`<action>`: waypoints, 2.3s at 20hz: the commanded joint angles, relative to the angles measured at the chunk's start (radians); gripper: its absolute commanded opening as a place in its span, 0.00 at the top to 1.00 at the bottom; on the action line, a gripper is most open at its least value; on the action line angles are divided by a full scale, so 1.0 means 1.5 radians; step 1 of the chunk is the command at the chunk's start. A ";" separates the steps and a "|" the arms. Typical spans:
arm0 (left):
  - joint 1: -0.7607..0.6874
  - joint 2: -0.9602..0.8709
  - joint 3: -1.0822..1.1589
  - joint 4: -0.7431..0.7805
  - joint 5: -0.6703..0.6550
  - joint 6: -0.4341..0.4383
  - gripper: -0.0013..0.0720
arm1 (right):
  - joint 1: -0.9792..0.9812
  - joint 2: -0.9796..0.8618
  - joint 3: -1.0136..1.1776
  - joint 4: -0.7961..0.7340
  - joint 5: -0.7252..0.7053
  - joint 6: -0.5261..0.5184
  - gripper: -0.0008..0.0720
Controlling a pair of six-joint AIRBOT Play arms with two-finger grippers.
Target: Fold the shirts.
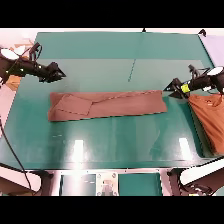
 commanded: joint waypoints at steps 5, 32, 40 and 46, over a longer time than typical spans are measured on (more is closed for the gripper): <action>-0.013 -0.002 0.011 -0.007 -0.055 -0.001 0.95 | 0.017 -0.094 -0.023 0.082 0.034 -0.117 0.30; -0.506 -0.212 0.156 0.033 0.100 -0.052 0.95 | 0.107 0.273 0.132 0.168 0.237 -0.048 0.97; -0.332 -0.082 0.290 0.334 -0.231 -0.125 0.95 | 0.233 0.275 0.131 0.199 0.172 0.023 0.97; -0.193 0.058 0.156 0.474 -0.281 -0.127 0.95 | 0.508 0.204 0.122 0.166 -0.082 0.081 0.97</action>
